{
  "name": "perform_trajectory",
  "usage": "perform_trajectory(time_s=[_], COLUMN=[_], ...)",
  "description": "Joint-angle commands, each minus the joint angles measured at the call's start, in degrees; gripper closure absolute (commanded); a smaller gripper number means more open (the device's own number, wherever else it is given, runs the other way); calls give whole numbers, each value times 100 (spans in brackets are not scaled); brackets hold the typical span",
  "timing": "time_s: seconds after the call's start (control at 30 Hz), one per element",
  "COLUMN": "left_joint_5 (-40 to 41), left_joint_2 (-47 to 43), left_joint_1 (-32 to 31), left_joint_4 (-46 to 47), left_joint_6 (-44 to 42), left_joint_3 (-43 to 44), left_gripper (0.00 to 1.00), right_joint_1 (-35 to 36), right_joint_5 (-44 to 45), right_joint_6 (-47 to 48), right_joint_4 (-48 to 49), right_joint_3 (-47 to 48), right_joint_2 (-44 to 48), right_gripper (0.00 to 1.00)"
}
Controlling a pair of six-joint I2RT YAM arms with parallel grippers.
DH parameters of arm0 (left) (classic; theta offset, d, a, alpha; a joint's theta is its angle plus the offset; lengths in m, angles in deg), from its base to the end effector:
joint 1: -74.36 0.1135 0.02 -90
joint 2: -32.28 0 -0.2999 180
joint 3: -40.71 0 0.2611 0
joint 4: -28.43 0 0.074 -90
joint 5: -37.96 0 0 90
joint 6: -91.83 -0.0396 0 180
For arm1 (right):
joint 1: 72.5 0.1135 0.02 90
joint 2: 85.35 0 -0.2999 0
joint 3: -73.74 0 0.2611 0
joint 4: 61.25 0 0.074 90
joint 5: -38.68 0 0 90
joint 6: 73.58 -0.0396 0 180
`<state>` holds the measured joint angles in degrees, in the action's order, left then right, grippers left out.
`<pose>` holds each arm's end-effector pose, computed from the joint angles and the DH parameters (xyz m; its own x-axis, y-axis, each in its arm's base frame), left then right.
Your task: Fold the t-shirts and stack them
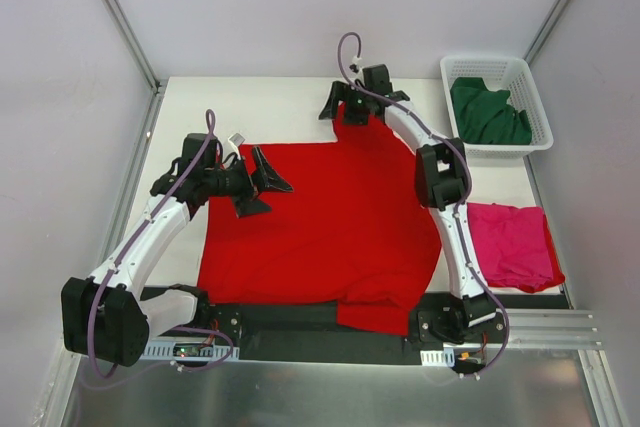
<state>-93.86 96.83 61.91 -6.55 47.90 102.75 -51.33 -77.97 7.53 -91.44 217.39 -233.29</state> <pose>0.2229 -0.0763 0.3099 -0.9001 -0.3509 -0.2582 0.0419 0.5202 -0.8530 0.5761 0.2422 0.1912 -0.6247 -0.0938 -0.7752 -0.5780 0.7231 0.3783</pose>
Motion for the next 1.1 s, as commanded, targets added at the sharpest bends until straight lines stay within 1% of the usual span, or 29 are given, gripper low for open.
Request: perform_trajectory(time_s=[0.0, 0.03, 0.13, 0.33, 0.4, 0.47, 0.6, 0.63, 0.73, 0.8, 0.93, 1.03, 1.07], left_joint_5=[-98, -107, -107, -89, -98, -98, -107, -98, -72, -98, -203, -221, -221], left_joint_2=[-127, -127, -136, -118, -110, -57, 57, 92, 285, 443, 663, 690, 664], left_joint_1=[-65, -65, -56, -65, -65, -65, -65, -65, -65, -65, -65, -65, -65], left_joint_4=[139, 139, 157, 174, 192, 192, 218, 227, 236, 262, 297, 297, 306], left_joint_6=[43, 34, 34, 25, 8, -1, -54, -71, -150, -168, -212, -229, -221], left_joint_3=[38, 29, 20, -6, -15, -15, 11, 55, 222, 336, 521, 609, 609], left_gripper=[1, 1, 1, 1, 1, 1, 1, 1, 1, 1, 1, 1, 1], right_joint_1=[-183, -192, -218, -218, -210, -175, -166, -166, -218, -236, -227, -218, -227], right_joint_5=[617, 826, 1021, 1031, 1013, 1162, 1320, 1364, 1391, 1356, 1408, 1496, 1514], right_joint_6=[325, 387, 642, 853, 853, 1055, 1082, 1108, 1108, 1108, 1170, 1248, 1275], right_joint_4=[-189, -295, -743, -1771, -2289, -2858, -3459, -3468, -3338, -3337, -3363, -3476, -3547], right_joint_3=[77, 94, 164, 129, 147, 86, -660, -1192, -2064, -2252, -2104, -1621, -1193], right_joint_2=[898, 933, 977, 1091, 1196, 1328, 1908, 2222, 2681, 2718, 2420, 1911, 1752], right_gripper=[4, 4, 4, 4, 4, 4, 4, 4, 4, 4, 4, 4, 4])
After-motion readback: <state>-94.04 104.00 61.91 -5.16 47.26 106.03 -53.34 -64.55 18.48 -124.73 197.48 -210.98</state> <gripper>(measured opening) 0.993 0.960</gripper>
